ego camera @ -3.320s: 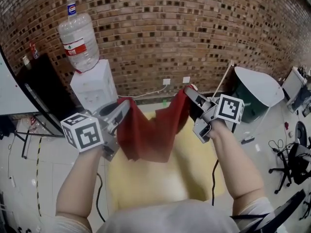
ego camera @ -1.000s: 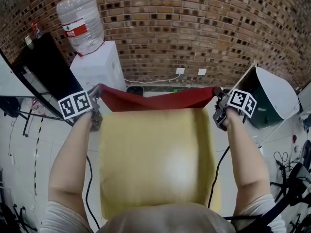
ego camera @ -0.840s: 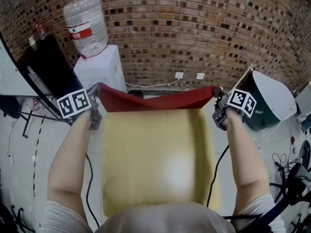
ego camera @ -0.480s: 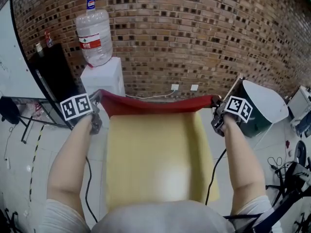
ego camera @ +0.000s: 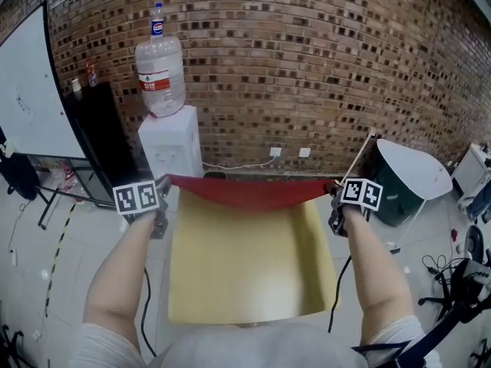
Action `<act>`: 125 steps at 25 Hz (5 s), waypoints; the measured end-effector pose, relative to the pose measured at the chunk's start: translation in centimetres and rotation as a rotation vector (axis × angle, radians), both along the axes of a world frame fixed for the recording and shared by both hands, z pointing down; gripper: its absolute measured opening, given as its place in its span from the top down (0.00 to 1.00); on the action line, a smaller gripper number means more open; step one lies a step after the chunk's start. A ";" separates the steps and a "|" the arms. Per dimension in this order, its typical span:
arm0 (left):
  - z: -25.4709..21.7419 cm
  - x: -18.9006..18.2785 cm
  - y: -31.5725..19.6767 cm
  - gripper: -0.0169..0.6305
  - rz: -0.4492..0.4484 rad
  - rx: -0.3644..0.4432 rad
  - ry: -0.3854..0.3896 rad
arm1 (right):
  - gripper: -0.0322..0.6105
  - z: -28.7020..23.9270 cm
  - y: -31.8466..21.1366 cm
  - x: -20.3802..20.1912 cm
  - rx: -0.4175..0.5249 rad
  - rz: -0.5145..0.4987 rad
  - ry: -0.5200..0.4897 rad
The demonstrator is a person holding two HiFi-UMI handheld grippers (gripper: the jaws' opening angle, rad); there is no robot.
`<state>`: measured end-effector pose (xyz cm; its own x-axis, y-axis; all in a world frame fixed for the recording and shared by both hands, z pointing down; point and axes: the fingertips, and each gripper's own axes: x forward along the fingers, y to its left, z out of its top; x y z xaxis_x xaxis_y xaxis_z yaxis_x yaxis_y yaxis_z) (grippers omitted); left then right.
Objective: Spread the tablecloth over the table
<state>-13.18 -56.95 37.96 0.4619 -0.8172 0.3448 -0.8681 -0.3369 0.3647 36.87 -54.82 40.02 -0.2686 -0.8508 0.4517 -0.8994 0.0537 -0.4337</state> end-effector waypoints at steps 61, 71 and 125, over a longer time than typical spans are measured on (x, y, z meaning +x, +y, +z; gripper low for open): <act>25.4 -5.0 39.4 0.84 -0.278 -0.288 0.128 | 0.86 22.5 40.7 8.0 -0.226 0.127 -0.045; 10.6 12.3 49.1 0.97 0.231 -0.029 0.388 | 0.95 13.1 49.7 -6.2 -0.093 -0.473 -0.179; -3.8 17.5 107.4 0.97 0.717 0.143 0.148 | 0.95 -4.0 105.3 -27.3 0.240 -0.706 -0.109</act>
<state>4.27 50.42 34.21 0.9319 -0.3300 0.1502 -0.3626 -0.8550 0.3710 9.61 50.51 36.02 -0.8192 -0.5316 0.2152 -0.5690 0.7059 -0.4218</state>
